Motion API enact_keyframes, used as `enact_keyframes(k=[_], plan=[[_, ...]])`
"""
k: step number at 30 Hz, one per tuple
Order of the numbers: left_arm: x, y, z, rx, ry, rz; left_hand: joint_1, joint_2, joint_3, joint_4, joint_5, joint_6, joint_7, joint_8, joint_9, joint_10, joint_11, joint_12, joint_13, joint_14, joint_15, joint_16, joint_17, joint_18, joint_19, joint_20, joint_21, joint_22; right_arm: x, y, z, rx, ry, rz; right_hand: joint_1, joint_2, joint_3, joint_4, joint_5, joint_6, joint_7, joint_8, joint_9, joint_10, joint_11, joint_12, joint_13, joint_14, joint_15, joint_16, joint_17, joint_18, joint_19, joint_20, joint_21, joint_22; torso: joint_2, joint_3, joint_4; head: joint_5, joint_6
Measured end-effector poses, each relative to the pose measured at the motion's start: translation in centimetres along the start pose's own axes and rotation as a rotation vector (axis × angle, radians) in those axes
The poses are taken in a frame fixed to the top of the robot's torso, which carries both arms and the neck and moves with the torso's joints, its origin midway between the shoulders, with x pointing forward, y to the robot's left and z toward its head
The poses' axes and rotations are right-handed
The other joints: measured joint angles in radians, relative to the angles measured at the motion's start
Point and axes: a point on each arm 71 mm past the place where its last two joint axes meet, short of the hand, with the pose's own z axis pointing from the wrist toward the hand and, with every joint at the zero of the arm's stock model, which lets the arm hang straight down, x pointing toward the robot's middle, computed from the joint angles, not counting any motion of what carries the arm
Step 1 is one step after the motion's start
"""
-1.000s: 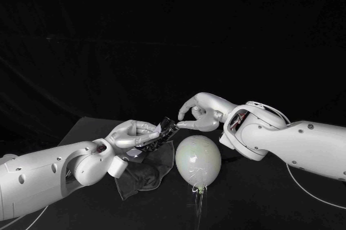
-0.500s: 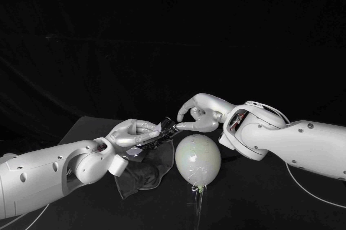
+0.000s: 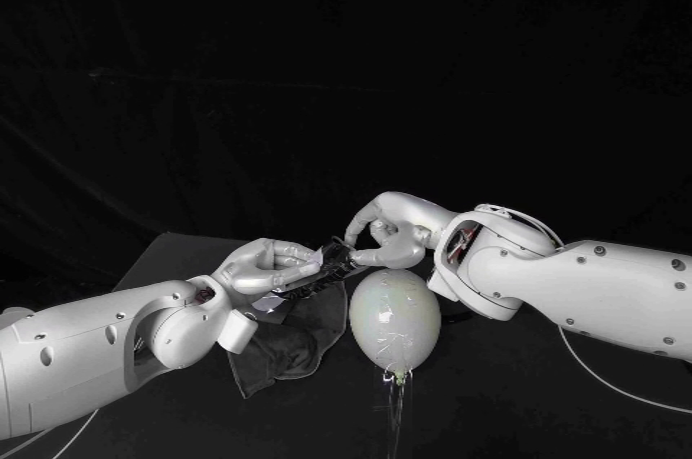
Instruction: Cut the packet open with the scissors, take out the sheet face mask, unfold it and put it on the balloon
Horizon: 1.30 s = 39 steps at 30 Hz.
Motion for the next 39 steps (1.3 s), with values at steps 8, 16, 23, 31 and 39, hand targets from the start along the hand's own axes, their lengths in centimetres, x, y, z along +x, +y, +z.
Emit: enact_keyframes(k=[8, 16, 23, 31, 39], plan=[[0.1, 0.0, 0.0, -0.001, 0.002, 0.003, -0.003, 0.003, 0.000, 0.000, 0.000, 0.000, 0.000, -0.001, 0.000, 0.000, 0.000, 0.000, 0.000, 0.000, 0.000, 0.000, 0.001, 0.000, 0.000, 0.000, 0.000, 0.000, 0.5, 0.2, 0.3, -0.004, 0.022, -0.002, 0.021, 0.021, 0.000, 0.000, 0.000, 0.001, -0.001, -0.002, 0.000, 0.000, 0.000, 0.004, 0.000, 0.000, 0.000, -0.001, 0.000, 0.000, 0.000, 0.000, 0.004, 0.000, 0.001, 0.0004, -0.0001, 0.001, -0.002], [0.1, 0.0, 0.0, -0.002, 0.003, 0.006, -0.004, 0.004, 0.004, -0.004, -0.002, -0.002, -0.001, 0.002, 0.000, 0.002, -0.003, -0.001, 0.000, 0.000, 0.000, 0.000, 0.001, 0.000, 0.000, 0.000, 0.000, 0.000, 1.0, 0.2, 0.4, -0.005, 0.053, -0.002, 0.049, 0.090, 0.055, 0.004, 0.000, 0.046, -0.020, -0.004, -0.006, 0.006, -0.005, 0.012, 0.005, -0.001, 0.001, -0.001, 0.001, 0.000, 0.006, -0.006, 0.009, 0.001, 0.001, 0.0014, -0.0015, 0.003, -0.005], [0.1, 0.0, 0.1, -0.003, 0.001, 0.009, -0.001, 0.007, 0.004, -0.004, -0.003, -0.001, 0.006, 0.002, 0.000, 0.004, -0.004, 0.002, 0.001, 0.000, 0.000, 0.000, 0.001, 0.000, 0.000, 0.000, 0.000, 0.000, 1.2, 0.0, 0.4, -0.008, 0.075, 0.020, 0.062, 0.134, 0.127, -0.006, -0.003, 0.093, -0.038, 0.008, -0.009, 0.000, -0.018, 0.011, 0.007, 0.004, -0.012, 0.000, 0.001, 0.000, 0.016, -0.016, 0.023, 0.001, 0.001, 0.0021, -0.0021, 0.000, -0.005], [0.2, 0.0, 0.3, 0.000, -0.006, 0.014, -0.002, 0.006, 0.000, -0.007, 0.000, -0.006, 0.010, 0.002, 0.001, 0.004, -0.004, 0.002, 0.001, -0.004, -0.004, -0.005, 0.002, -0.001, -0.006, 0.004, -0.008, 0.001, 1.1, -0.6, 0.4, 0.025, 0.078, 0.109, 0.059, 0.136, 0.148, -0.015, -0.008, 0.100, -0.042, 0.022, -0.009, 0.002, -0.023, 0.002, 0.006, 0.002, -0.014, 0.000, 0.001, 0.000, 0.013, -0.020, 0.023, 0.000, 0.001, 0.0017, -0.0013, -0.001, -0.006], [-0.2, -0.3, 0.2, 0.025, -0.055, 0.016, -0.125, -0.101, -0.094, 0.041, 0.006, -0.153, 0.069, -0.078, 0.005, -0.216, 0.063, 0.003, -0.004, -0.092, 0.037, -0.045, -0.008, -0.077, -0.131, 0.006, -0.045, -0.014, 0.9, -1.5, 0.4, 0.076, 0.072, 0.156, 0.058, 0.137, 0.158, -0.025, -0.010, 0.104, -0.039, 0.024, -0.009, -0.001, -0.027, -0.012, 0.006, 0.004, -0.019, -0.001, 0.000, 0.000, 0.013, -0.020, 0.019, 0.000, 0.001, 0.0012, -0.0010, -0.002, -0.003]])
